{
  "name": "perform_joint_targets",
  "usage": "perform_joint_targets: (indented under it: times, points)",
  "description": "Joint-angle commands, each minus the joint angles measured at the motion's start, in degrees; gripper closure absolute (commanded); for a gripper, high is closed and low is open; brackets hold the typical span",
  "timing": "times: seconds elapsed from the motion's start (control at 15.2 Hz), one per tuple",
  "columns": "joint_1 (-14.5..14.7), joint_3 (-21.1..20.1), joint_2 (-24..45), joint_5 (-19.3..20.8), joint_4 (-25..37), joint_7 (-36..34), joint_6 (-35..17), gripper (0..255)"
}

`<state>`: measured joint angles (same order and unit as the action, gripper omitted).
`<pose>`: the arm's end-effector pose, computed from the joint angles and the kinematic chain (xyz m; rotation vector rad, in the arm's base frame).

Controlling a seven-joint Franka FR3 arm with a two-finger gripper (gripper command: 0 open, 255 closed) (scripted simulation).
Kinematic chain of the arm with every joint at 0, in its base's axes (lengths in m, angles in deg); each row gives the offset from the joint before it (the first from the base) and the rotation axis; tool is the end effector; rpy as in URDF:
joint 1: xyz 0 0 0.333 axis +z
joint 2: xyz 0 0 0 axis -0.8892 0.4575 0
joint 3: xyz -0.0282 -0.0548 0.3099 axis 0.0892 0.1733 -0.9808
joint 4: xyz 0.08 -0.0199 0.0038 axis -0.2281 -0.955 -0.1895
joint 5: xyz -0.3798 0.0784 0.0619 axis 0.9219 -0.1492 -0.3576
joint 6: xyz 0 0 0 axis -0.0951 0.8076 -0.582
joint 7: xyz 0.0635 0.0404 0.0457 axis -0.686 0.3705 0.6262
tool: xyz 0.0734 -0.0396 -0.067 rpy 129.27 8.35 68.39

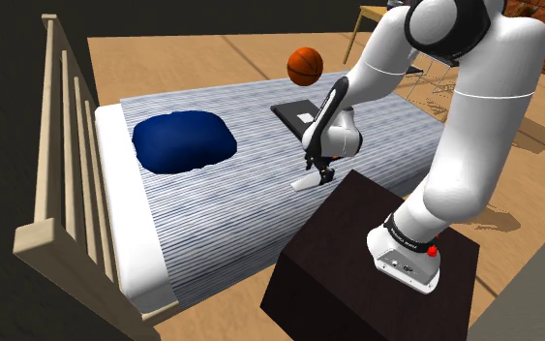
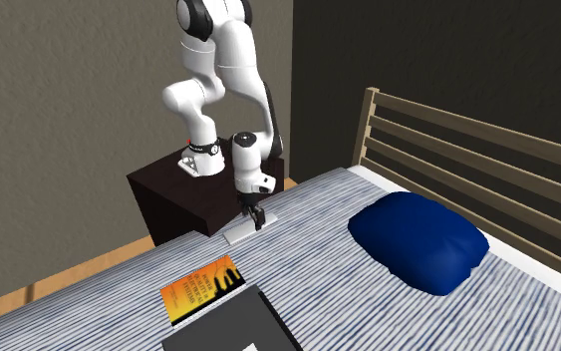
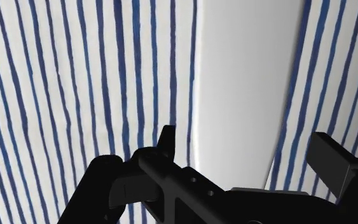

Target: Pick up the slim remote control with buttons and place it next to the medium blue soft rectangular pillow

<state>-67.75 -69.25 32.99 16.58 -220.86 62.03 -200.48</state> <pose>0.3540 -0.1295 0.1124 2.5767 1.7771 -0.0046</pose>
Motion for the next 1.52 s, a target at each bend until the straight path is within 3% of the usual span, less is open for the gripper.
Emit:
perform_joint_targets:
  times: [0.0,0.2,0.66,0.73,1.32,1.45]
  points:
    - [-2.9,-3.3,2.4,-1.5,0.9,1.5,-1.9,0]
    - [-6.0,-6.4,5.3,-2.4,2.1,2.6,-4.0,0]
    - [-6.1,-6.4,5.3,-2.4,2.1,2.6,-4.0,0]
    - [-6.1,-6.4,5.3,-2.4,2.1,2.6,-4.0,255]
    - [-6.1,-6.4,5.3,-2.4,2.1,2.6,-4.0,255]
    - [-3.6,-4.0,3.0,-1.8,1.2,1.8,-2.4,255]
